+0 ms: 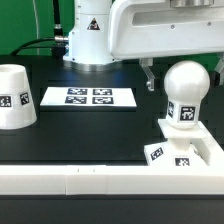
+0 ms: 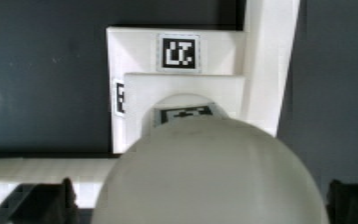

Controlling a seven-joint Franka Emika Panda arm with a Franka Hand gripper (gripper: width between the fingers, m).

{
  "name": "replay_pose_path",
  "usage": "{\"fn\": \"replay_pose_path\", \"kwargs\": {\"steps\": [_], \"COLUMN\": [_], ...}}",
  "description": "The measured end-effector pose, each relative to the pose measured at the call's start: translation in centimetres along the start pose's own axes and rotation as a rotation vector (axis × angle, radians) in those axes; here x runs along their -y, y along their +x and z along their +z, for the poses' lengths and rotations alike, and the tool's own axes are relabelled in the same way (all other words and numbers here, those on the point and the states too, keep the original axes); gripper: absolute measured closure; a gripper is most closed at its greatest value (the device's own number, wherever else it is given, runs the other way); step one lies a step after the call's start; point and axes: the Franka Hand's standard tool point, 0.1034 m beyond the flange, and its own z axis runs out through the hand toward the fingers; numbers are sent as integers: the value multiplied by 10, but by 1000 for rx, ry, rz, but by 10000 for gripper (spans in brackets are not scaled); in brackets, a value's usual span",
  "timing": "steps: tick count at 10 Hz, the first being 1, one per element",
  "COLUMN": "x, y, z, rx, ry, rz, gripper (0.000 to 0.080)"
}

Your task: Assemble lamp

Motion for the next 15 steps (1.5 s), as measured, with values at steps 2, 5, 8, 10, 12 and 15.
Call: {"fn": "replay_pose_path", "kwargs": {"steps": [2, 5, 8, 10, 12, 15], "x": [-1, -3, -5, -5, 1, 5], "y": [0, 0, 0, 0, 0, 0], "z": [0, 0, 0, 0, 2, 6], "rx": [1, 2, 14, 22, 31, 57], "ry": [-4, -7, -43, -49, -57, -73], "rz": [-128, -292, -624, -778, -908, -1163], "gripper": [101, 101, 101, 101, 101, 101]}}
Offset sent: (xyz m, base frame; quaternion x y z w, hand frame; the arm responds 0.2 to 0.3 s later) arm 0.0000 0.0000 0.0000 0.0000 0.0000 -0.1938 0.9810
